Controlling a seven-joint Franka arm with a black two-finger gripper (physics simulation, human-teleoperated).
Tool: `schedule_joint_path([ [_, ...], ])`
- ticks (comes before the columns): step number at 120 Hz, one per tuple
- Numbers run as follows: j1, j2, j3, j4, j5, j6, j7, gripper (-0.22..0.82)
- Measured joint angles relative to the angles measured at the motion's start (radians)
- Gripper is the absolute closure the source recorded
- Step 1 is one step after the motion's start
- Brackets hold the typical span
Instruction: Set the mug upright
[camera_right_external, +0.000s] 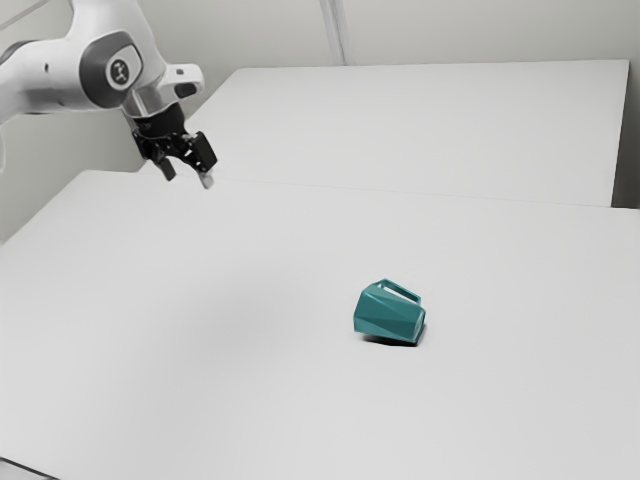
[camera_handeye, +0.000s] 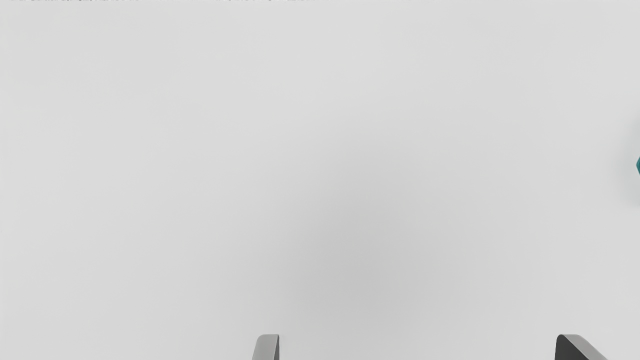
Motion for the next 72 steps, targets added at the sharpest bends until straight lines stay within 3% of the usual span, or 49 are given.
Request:
schedule_joint_path([
  [20,0.036,0.022,-0.011,-0.006,-0.007,0.061,0.027,0.0],
  [49,-0.01,0.188,-0.013,-0.015,-0.19,0.255,0.052,0.0],
  [72,-0.016,0.09,-0.051,-0.248,-0.344,0.414,0.07,0.0],
])
